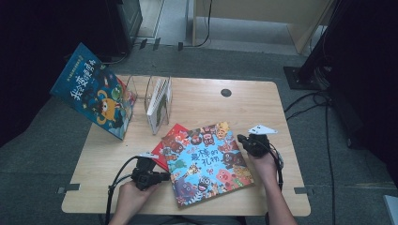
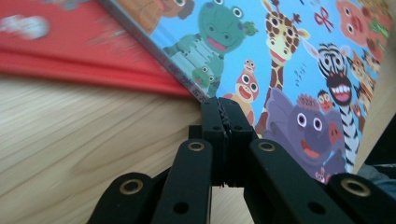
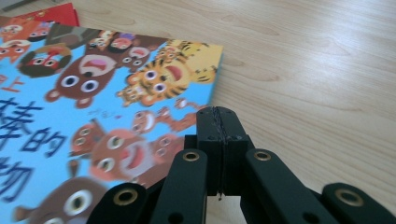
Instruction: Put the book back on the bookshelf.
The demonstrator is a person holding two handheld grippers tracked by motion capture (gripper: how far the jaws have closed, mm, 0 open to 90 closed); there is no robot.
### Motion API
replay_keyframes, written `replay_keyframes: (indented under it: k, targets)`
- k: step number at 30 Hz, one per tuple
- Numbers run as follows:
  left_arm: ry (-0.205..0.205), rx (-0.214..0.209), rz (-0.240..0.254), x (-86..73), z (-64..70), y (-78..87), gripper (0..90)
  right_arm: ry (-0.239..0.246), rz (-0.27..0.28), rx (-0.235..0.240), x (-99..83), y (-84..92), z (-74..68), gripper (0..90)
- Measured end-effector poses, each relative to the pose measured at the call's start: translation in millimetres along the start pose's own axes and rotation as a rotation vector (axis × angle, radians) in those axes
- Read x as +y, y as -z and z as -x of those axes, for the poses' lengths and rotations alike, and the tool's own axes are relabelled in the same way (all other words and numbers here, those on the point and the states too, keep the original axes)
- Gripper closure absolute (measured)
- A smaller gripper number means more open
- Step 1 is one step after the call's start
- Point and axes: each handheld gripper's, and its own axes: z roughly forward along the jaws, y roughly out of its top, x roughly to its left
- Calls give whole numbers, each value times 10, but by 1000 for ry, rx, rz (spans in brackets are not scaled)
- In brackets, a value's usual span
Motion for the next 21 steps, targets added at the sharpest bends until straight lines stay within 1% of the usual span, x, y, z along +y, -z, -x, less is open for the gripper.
replay_keyframes:
  k: [1, 2, 4, 5, 6, 7, 8, 9, 11, 14, 16, 17, 21]
  targets:
    - [0, 0, 0, 0, 0, 0, 900, -1, 1, 1, -16, 22, -6, 899]
    - [-15, -16, -1, 44, 63, -78, 900, 0, -2, 0, -29, 37, -11, 899]
    - [-27, -27, 0, 89, 125, -150, 899, -3, -8, -2, -70, 69, -16, 897]
    - [-27, -27, 0, 89, 125, -150, 896, -3, -8, -2, -70, 69, -16, 897]
    - [-40, -35, 3, 119, 173, -204, 892, -8, -11, -7, -110, 102, -18, 897]
    - [-40, -35, 3, 119, 173, -204, 890, -8, -11, -7, -110, 102, -18, 897]
    - [-60, -44, -4, 150, 201, -237, 884, -11, -13, -14, -156, 141, -10, 896]
    - [-64, -54, -11, 174, 195, -237, 878, -15, -14, -16, -174, 158, -9, 895]
    - [-56, -53, -9, 216, 164, -217, 861, -23, -19, -22, -235, 217, -5, 895]
    - [-47, -44, 5, 297, 59, -132, 848, -27, -22, -30, -319, 290, -9, 896]
    - [-38, -46, 15, 345, -6, -78, 826, -31, -26, -39, -382, 355, -15, 895]
    - [-36, -39, 21, 367, -35, -52, 816, -37, -26, -41, -407, 384, -19, 895]
    - [-51, -17, 20, 453, -134, 16, 752, -52, -30, -50, -501, 484, -31, 894]
